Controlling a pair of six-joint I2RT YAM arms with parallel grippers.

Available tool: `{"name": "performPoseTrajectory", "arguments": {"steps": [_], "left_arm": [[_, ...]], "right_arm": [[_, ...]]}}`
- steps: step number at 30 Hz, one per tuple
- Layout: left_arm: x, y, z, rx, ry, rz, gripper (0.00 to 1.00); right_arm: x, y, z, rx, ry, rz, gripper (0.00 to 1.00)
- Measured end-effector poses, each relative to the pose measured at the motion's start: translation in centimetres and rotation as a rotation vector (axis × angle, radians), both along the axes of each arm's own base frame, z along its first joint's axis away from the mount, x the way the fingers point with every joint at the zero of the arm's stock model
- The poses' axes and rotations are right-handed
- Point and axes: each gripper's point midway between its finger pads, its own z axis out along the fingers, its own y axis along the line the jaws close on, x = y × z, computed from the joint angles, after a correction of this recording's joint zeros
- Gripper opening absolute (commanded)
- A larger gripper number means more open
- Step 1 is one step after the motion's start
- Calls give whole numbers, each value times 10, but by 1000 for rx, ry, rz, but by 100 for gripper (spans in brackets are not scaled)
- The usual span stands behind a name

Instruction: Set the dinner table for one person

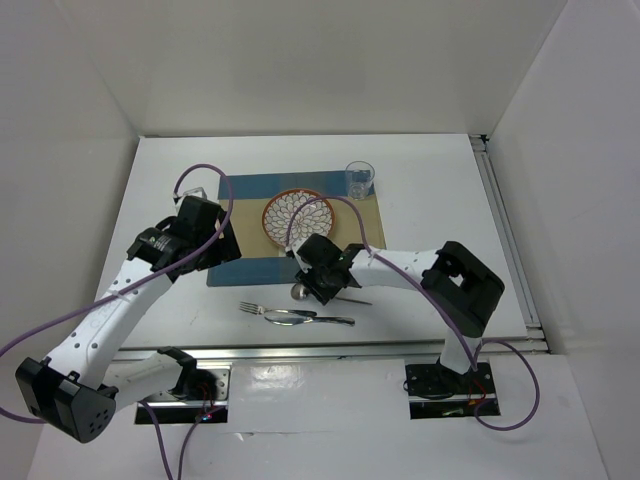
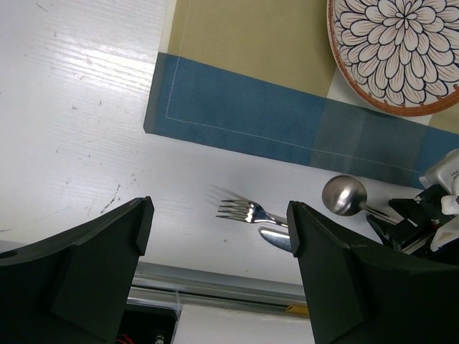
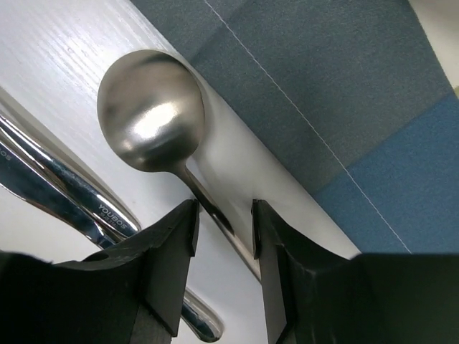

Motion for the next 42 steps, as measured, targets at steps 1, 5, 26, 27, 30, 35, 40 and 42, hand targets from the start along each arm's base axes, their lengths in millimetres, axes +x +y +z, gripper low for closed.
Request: {"name": "performPoseTrajectory", "arguments": {"steps": [1, 5, 26, 27, 30, 35, 40, 42], "left_arm": [[0, 0, 0, 0, 0, 0, 94], [0, 0, 0, -1, 0, 0, 94], [-1, -3, -4, -17, 9, -5, 94], [-1, -3, -4, -18, 9, -5, 94], [-1, -4, -6, -25, 11, 5, 94], [-5, -4, -15, -39, 43, 40, 94], [-14, -6, -36, -53, 111, 70, 94], [-21, -7, -47, -57, 148, 81, 94]], "right_arm": [[0, 0, 0, -2, -3, 0, 47], [-1, 1, 0, -11, -13, 7, 29], [-40, -29, 39, -286, -99, 75, 0], [-39, -33, 45, -290, -113, 56, 0], [-29, -43, 63, -275, -134, -46, 0], [34, -57, 94, -149, -123, -391, 0], [106, -75, 106, -37, -93, -695, 0], [129, -79, 99, -14, -63, -767, 0]]}}
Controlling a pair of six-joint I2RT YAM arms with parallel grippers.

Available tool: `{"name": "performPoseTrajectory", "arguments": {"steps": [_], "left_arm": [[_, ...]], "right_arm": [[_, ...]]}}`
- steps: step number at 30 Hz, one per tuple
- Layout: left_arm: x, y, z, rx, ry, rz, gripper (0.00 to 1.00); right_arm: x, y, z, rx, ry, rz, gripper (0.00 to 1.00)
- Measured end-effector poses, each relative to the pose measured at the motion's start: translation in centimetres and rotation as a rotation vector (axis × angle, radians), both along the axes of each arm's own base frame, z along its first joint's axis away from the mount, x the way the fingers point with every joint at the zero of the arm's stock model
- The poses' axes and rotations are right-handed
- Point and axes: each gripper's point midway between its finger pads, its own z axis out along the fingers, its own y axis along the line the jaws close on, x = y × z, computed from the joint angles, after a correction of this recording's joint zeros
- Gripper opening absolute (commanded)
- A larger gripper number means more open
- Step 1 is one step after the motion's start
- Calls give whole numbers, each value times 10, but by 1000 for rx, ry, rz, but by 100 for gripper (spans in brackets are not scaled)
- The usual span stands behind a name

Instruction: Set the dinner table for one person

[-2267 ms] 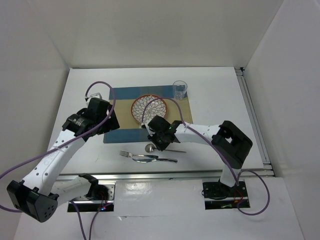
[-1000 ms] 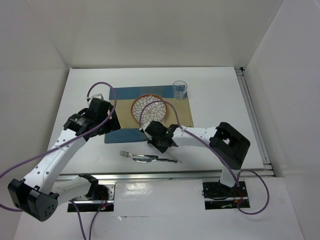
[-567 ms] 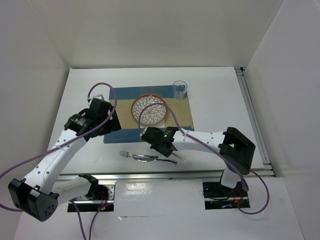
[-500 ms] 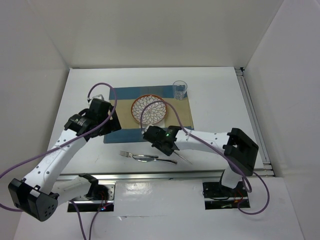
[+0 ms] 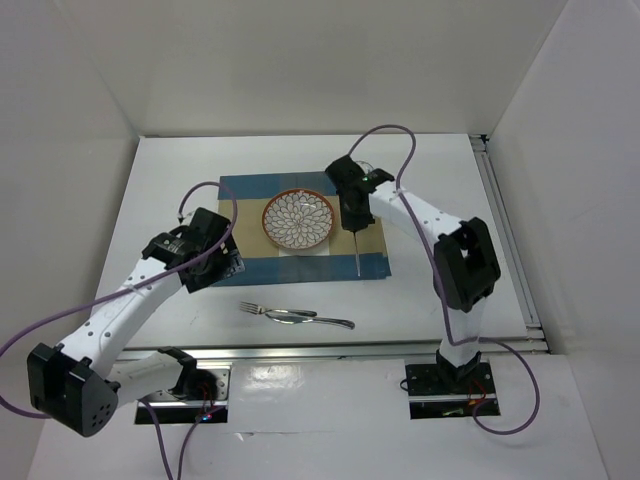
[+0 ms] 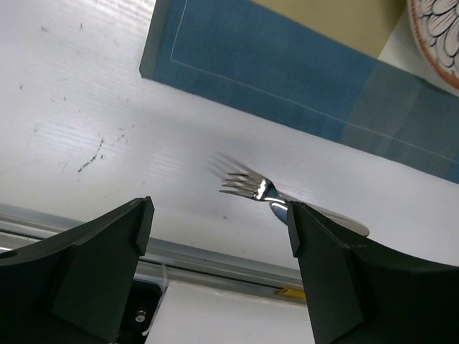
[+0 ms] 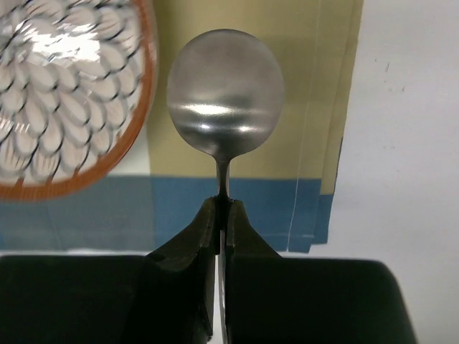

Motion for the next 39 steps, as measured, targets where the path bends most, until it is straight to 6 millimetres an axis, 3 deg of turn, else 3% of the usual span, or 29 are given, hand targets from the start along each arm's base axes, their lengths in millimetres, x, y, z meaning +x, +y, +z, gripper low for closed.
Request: {"name": "performPoseTrajectory", "arguments": {"steps": [3, 7, 20, 26, 30, 33, 36, 39], "left_arm": [[-8, 0, -9, -12, 28, 21, 94], [-12, 0, -9, -34, 19, 41, 94], [-13, -2, -8, -54, 8, 54, 94], [-16, -3, -10, -60, 21, 47, 94], [-16, -4, -11, -62, 23, 44, 94], [-16, -4, -12, -60, 29, 43, 94], [-16, -5, -13, -62, 36, 41, 94], [-16, -6, -13, -64, 37, 36, 94]], "right_arm": [[25, -14, -24, 23, 56, -101, 0], [34, -33, -56, 28, 131, -186, 0], [51, -24, -57, 68, 77, -117, 0], [50, -18, -76, 2, 83, -58, 0], [42, -7, -92, -52, 100, -8, 12], [41, -3, -93, -68, 87, 5, 21], [42, -3, -93, -68, 84, 0, 23], [42, -3, -93, -62, 84, -17, 34]]}}
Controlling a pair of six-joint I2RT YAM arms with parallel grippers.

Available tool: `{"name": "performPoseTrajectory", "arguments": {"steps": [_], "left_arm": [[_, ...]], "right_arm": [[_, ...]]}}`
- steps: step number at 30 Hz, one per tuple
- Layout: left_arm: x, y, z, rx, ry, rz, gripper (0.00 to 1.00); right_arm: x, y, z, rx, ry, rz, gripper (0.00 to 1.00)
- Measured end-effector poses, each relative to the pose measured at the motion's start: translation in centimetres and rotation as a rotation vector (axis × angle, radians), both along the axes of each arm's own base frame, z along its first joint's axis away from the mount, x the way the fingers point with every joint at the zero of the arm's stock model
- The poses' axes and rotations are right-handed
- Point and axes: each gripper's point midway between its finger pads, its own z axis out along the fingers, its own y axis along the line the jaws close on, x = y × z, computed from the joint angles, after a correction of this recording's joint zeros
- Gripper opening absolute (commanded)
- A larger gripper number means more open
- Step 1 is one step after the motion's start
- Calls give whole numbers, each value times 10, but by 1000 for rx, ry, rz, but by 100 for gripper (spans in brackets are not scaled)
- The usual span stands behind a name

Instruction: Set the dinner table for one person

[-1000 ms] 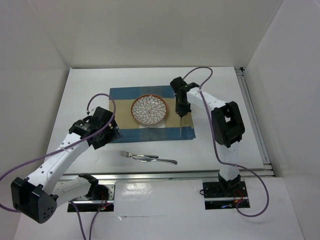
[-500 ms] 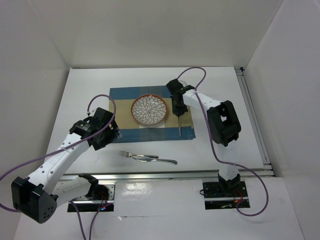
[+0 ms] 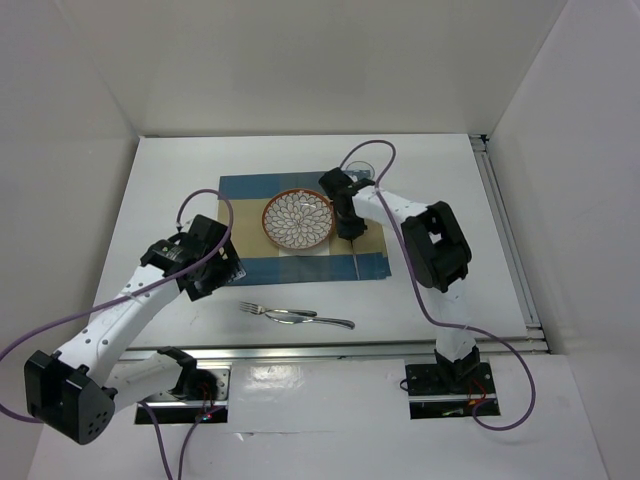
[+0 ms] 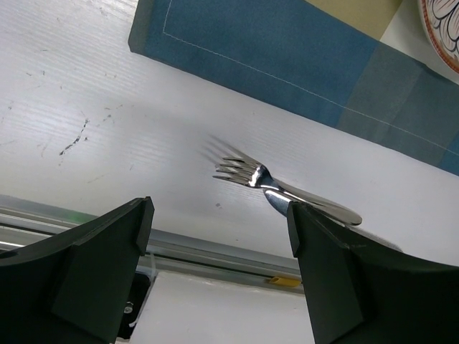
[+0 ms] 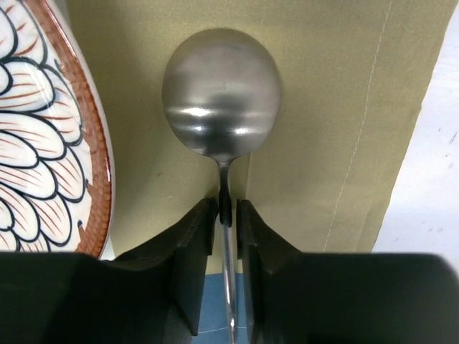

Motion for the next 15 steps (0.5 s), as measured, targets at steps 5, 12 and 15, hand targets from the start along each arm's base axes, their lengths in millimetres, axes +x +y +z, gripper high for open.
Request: {"name": "performPoseTrajectory", "arguments": {"steps": [5, 12, 15], "left_arm": [[0, 0, 0, 3, -2, -19, 94], [1, -1, 0, 2, -4, -21, 94], [1, -1, 0, 2, -4, -21, 92]], "right_arm": [[4, -6, 2, 12, -7, -47, 49], [-8, -25, 31, 26, -54, -95, 48], [-18, -29, 63, 59, -119, -89, 48]]}}
